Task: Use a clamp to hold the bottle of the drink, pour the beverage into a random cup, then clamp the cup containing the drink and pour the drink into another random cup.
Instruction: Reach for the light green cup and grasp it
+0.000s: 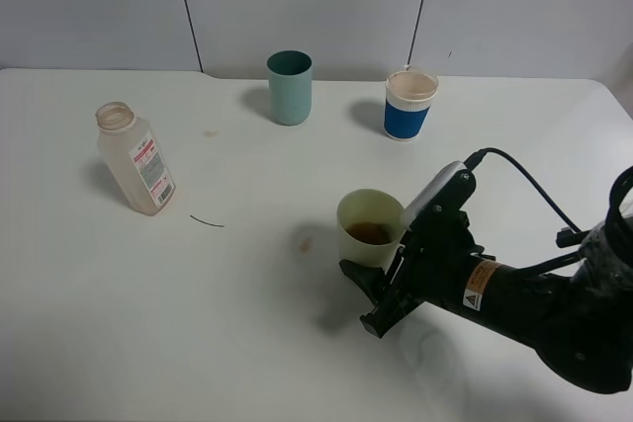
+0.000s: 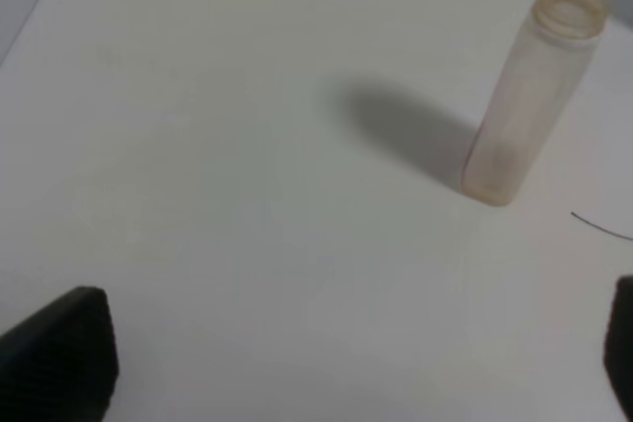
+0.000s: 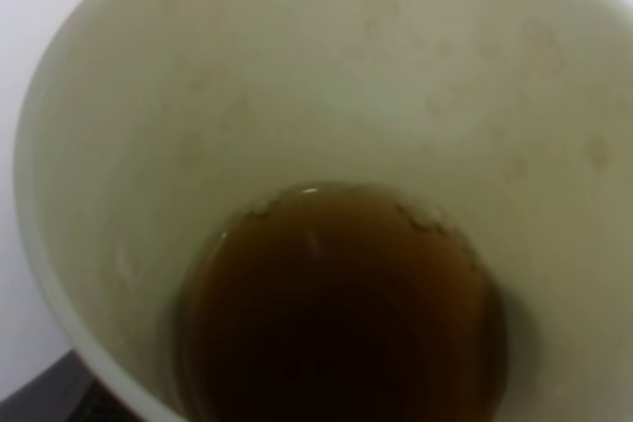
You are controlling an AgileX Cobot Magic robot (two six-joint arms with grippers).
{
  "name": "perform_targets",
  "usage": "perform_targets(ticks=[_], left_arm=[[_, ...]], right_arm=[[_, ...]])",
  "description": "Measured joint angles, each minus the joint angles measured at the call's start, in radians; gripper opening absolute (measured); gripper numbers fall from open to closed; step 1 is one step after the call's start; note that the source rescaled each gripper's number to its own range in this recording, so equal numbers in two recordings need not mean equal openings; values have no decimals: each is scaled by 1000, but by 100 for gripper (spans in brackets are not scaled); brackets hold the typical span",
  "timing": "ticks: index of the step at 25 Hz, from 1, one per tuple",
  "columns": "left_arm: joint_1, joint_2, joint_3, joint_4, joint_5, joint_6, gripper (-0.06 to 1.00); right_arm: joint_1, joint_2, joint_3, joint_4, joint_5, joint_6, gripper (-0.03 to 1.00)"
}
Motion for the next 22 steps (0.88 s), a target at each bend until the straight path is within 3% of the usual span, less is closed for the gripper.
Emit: perform_targets(ticks=[10, 16, 22], left_arm=[[0, 0, 0, 0, 0, 0, 100], [0, 0, 0, 0, 0, 0, 100], [0, 0, 0, 0, 0, 0, 100]], right_arm=[[0, 0, 0, 45, 0, 11, 1], [0, -25, 0, 144, 13, 109, 1], [0, -179, 0, 220, 66, 117, 1]])
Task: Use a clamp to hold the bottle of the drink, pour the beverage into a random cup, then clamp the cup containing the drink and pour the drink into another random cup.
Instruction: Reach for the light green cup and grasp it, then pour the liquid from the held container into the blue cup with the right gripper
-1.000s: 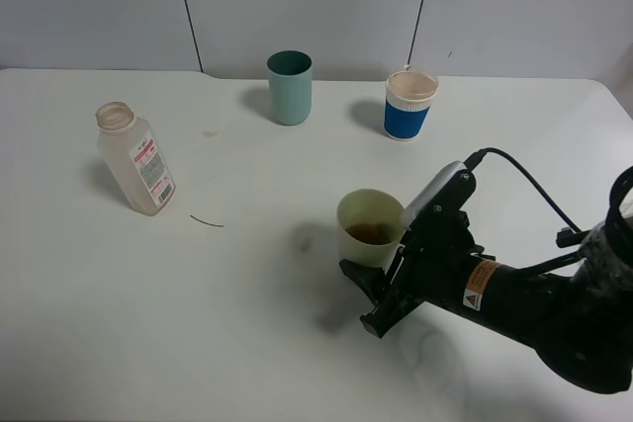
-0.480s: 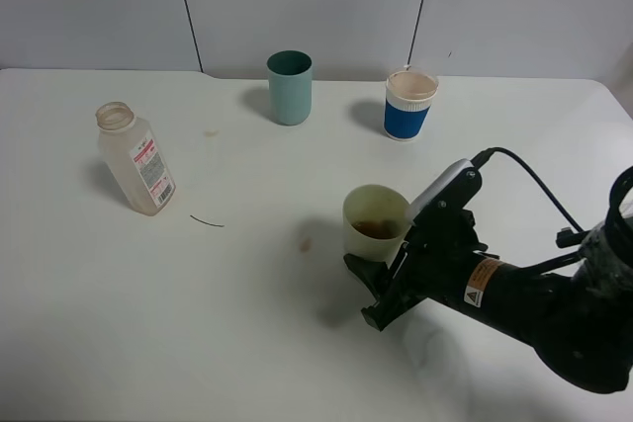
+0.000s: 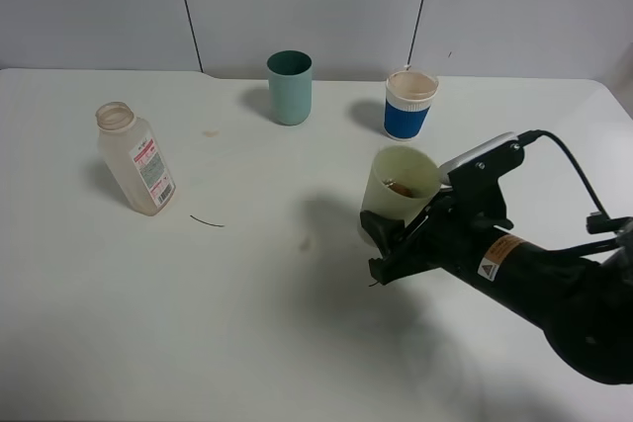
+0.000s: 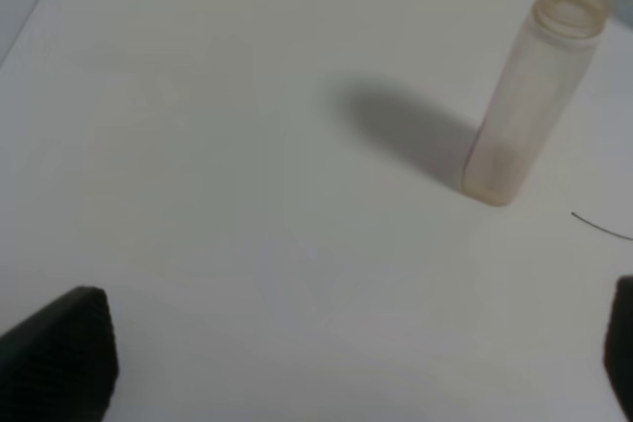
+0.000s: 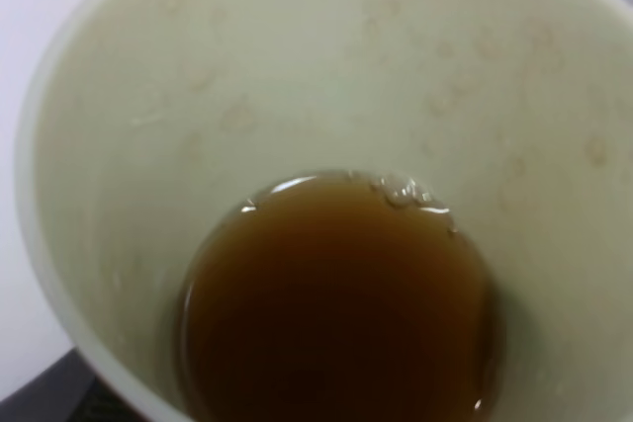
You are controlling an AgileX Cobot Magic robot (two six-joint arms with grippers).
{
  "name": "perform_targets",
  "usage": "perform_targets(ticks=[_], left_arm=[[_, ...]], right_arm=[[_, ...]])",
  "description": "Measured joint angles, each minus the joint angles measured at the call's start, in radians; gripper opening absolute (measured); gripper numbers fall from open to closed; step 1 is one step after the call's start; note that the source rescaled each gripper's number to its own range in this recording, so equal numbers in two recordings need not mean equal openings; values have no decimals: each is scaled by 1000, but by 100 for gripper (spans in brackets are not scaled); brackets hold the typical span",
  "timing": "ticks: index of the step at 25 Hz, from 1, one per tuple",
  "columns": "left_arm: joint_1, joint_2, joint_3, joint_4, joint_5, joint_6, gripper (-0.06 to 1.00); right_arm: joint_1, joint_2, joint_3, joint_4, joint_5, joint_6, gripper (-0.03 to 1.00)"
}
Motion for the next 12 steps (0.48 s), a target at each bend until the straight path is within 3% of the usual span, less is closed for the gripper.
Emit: perform_targets(ticks=[12], left_arm=[[0, 0, 0, 0, 0, 0, 100]], right_arm=[[0, -225, 1, 138, 168, 1, 1]])
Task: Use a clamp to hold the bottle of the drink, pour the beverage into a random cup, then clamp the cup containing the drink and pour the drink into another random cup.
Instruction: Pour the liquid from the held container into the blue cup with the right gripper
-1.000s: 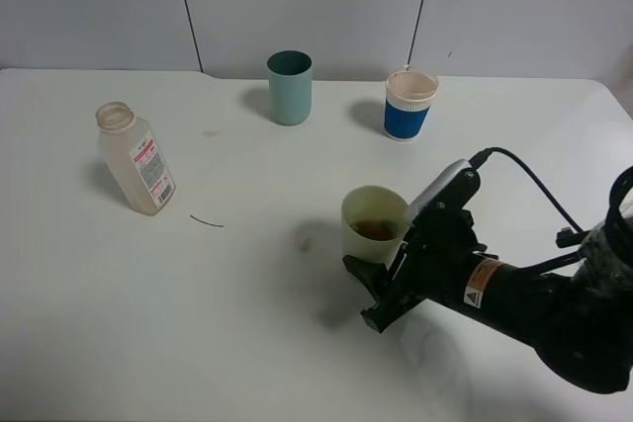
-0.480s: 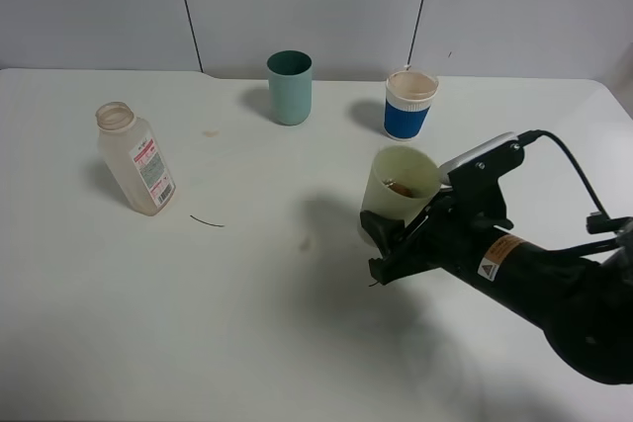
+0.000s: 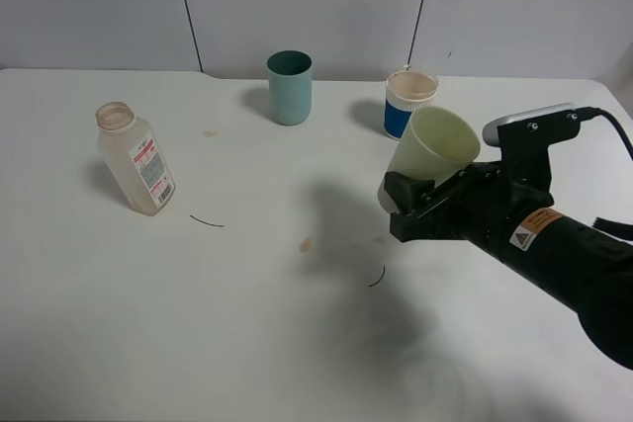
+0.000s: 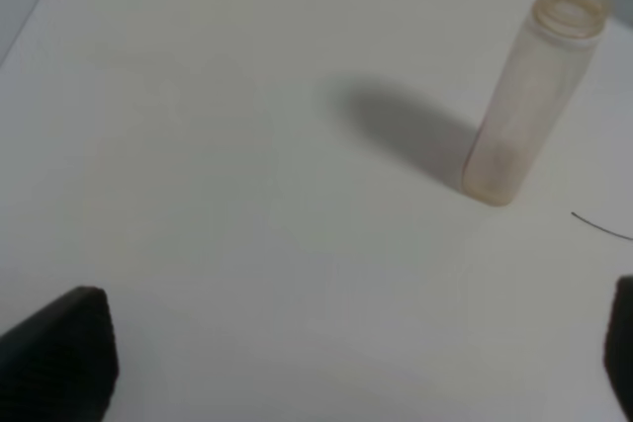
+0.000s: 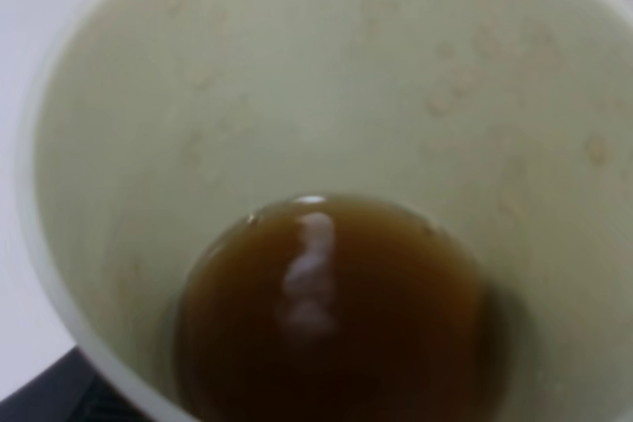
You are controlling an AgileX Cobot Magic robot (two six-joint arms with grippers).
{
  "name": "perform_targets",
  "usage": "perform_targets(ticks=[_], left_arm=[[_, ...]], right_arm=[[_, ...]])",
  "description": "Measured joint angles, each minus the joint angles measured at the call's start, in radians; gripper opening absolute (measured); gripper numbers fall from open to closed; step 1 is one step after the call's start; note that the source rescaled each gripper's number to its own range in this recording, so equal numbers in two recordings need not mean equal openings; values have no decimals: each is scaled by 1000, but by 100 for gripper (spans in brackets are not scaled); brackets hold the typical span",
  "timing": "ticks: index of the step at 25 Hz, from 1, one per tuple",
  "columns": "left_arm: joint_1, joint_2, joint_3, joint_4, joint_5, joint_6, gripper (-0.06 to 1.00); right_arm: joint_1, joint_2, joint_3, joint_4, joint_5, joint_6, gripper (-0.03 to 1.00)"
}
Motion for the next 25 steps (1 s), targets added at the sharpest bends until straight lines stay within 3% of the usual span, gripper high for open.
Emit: perform_targets(ticks=[7, 12, 17, 21, 25], left_arm=[[0, 0, 0, 0, 0, 0, 100], [0, 0, 0, 0, 0, 0, 100], [0, 0, 0, 0, 0, 0, 100], [0, 0, 0, 0, 0, 0, 100], [0, 0, 0, 0, 0, 0, 100]], right_arm=[[0, -64, -87, 103, 160, -45, 1], [0, -65, -183, 224, 295, -227, 1], [-7, -63, -246, 269, 318, -345, 1], [-48, -43, -281, 166, 345, -270, 1], [-98, 15, -315, -66, 402, -33, 1]])
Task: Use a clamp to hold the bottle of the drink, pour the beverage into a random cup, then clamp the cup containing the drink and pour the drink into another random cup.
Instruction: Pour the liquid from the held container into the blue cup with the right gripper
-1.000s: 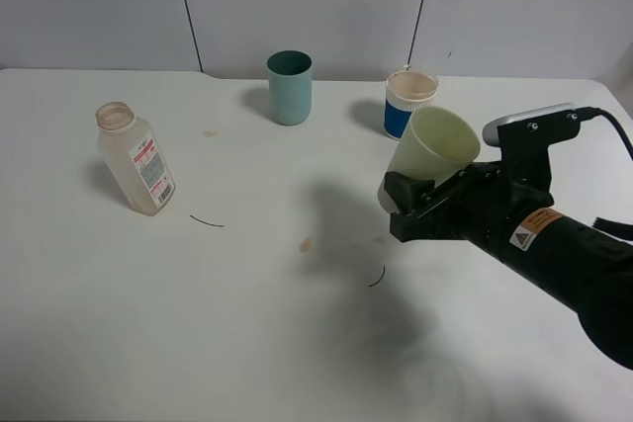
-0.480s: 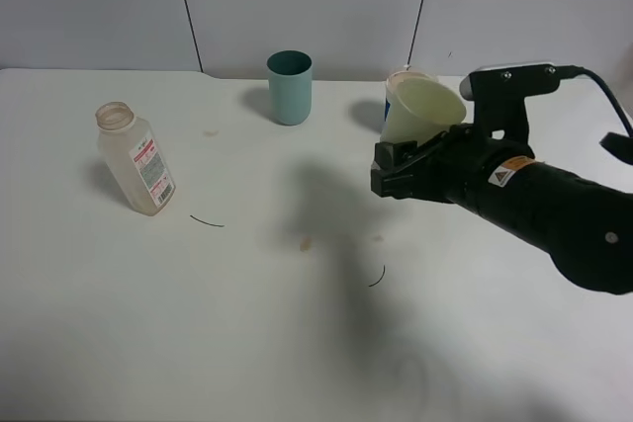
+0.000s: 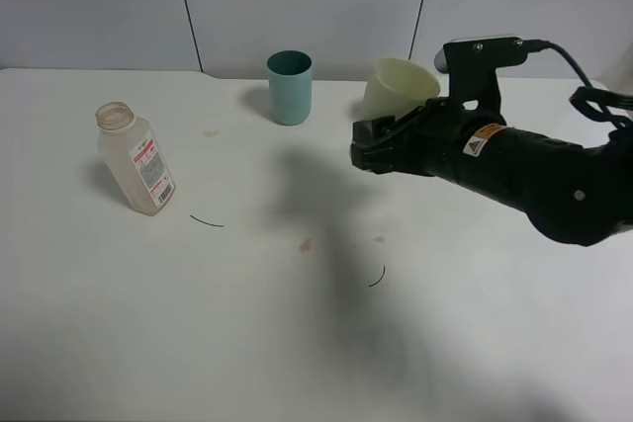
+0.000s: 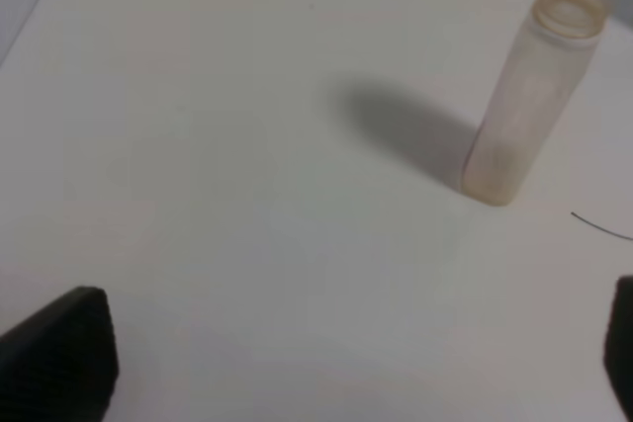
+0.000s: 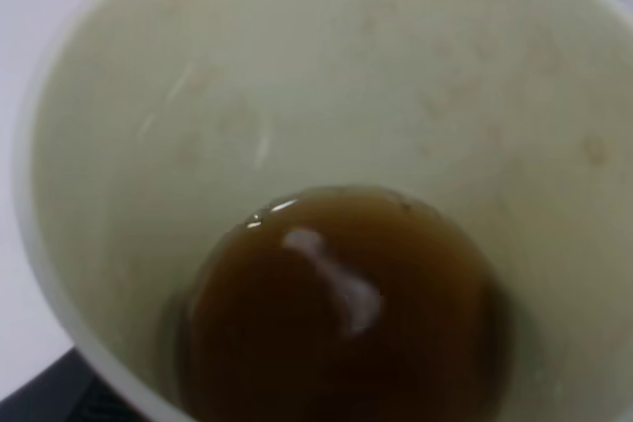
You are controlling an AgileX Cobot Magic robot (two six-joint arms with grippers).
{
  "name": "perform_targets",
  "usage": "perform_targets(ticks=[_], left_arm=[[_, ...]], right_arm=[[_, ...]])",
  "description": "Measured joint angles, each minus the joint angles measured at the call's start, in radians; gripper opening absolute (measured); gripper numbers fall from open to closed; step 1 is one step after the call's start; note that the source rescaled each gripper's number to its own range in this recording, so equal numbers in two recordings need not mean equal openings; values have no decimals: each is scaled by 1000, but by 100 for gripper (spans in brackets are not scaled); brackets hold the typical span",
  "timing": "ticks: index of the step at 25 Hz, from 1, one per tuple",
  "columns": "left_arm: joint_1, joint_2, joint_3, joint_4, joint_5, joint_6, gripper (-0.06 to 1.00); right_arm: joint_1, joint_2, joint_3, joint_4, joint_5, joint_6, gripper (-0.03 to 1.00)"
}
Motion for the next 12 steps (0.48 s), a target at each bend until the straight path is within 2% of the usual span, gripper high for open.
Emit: perform_targets(ticks=[6, 7, 8, 12], left_arm=[[0, 0, 0, 0, 0, 0, 100], [0, 0, 0, 0, 0, 0, 100], [0, 0, 0, 0, 0, 0, 100], [0, 0, 0, 0, 0, 0, 100]], right_arm=[[-76, 75, -75, -390, 61, 379, 1], [-88, 78, -88, -442, 75, 422, 1], [-88, 78, -88, -442, 75, 422, 1], [-147, 80, -152, -672, 156, 579, 1]])
